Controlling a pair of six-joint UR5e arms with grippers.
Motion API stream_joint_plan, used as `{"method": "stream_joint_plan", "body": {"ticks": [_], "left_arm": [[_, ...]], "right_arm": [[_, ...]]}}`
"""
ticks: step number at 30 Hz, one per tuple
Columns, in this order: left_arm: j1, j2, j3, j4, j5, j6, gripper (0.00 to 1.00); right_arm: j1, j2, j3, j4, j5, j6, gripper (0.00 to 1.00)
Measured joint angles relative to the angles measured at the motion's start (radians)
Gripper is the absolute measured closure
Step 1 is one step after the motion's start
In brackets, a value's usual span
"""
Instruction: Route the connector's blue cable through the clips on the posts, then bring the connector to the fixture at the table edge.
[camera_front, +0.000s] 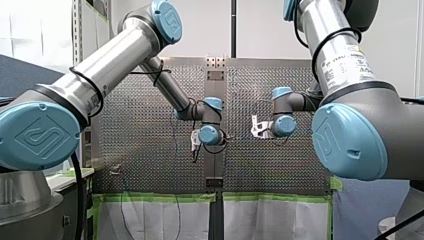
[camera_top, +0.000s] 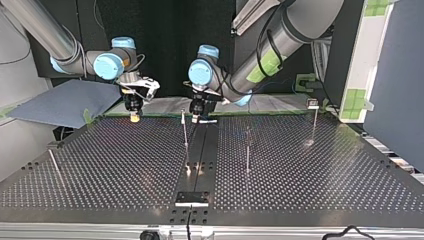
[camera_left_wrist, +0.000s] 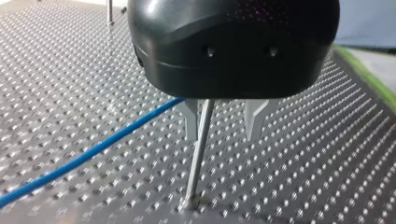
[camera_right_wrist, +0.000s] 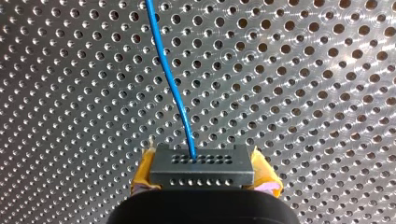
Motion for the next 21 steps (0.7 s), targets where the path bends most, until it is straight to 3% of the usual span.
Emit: {"method": "stream_joint_plan", "body": {"ticks": [2, 3, 4, 10, 21], "left_arm": [[-0.001, 0.0, 0.0, -0.01, 0.016, 0.004, 0.17], [-0.002, 0.0, 0.0, -0.015, 0.026, 0.009, 0.17], [-0.002, 0.0, -0.001, -0.019, 0.034, 0.014, 0.02], [-0.004, 0.001, -0.012, -0.036, 0.066, 0.038, 0.02], [-0.005, 0.016, -0.055, -0.044, 0.019, 0.041, 0.02]], "right_arm": [[0.0, 0.001, 0.0, 0.0, 0.0, 0.0, 0.83], [0.0, 0.001, 0.0, -0.001, 0.0, -0.001, 0.83], [0.0, 0.001, 0.0, -0.001, 0.0, -0.001, 0.83], [0.0, 0.002, 0.0, -0.001, 0.0, -0.002, 0.83], [-0.001, 0.003, 0.0, 0.0, 0.0, -0.003, 0.83]]}}
